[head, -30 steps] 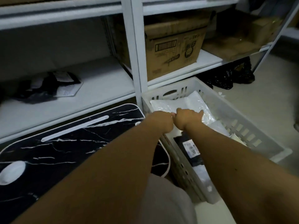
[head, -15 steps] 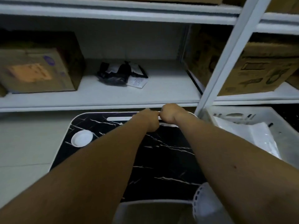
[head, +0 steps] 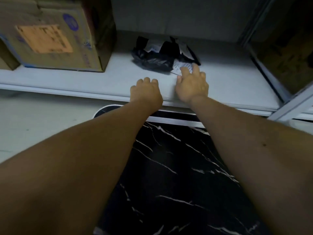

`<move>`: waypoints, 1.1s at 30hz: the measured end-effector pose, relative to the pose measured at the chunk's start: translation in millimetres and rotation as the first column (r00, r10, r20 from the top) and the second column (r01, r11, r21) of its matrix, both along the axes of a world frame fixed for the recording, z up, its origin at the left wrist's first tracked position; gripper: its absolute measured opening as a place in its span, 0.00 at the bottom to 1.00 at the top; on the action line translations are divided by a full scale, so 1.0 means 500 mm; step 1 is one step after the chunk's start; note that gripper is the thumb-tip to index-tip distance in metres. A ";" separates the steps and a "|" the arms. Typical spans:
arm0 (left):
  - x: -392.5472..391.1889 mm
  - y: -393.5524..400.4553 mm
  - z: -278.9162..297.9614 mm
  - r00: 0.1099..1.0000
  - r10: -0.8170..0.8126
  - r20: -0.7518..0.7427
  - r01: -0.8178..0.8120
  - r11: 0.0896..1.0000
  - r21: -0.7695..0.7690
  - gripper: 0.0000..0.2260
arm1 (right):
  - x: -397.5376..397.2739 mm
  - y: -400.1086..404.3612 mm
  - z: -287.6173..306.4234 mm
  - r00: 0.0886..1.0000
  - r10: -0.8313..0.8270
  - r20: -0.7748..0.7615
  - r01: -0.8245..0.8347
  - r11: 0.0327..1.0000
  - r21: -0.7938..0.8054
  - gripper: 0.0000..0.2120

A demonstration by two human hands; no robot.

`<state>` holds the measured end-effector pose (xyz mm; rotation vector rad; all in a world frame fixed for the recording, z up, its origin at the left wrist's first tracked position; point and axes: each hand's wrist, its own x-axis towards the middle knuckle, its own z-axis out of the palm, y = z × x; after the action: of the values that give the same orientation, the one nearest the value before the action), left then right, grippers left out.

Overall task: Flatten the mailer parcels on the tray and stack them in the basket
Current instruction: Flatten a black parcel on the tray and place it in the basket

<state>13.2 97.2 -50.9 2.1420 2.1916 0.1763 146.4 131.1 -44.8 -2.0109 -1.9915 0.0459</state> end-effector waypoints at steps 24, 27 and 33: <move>0.019 0.122 -0.099 0.997 -0.026 -0.073 0.036 0.990 0.136 0.14 | 0.002 0.217 -0.059 0.991 0.024 0.130 -0.006 0.990 -0.138 0.28; 0.025 0.090 -0.078 0.999 -0.019 -0.042 0.023 0.995 0.097 0.14 | 0.022 0.161 -0.049 0.992 0.010 0.127 0.000 0.997 -0.081 0.26; 0.045 -0.012 -0.035 0.998 -0.051 0.045 0.052 0.999 -0.011 0.14 | 0.052 0.007 -0.031 0.989 0.002 0.145 0.000 1.000 -0.013 0.26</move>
<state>35.7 91.4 -68.4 2.1641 2.1058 0.2054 172.3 134.9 -60.4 -2.0759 -2.0839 -0.0897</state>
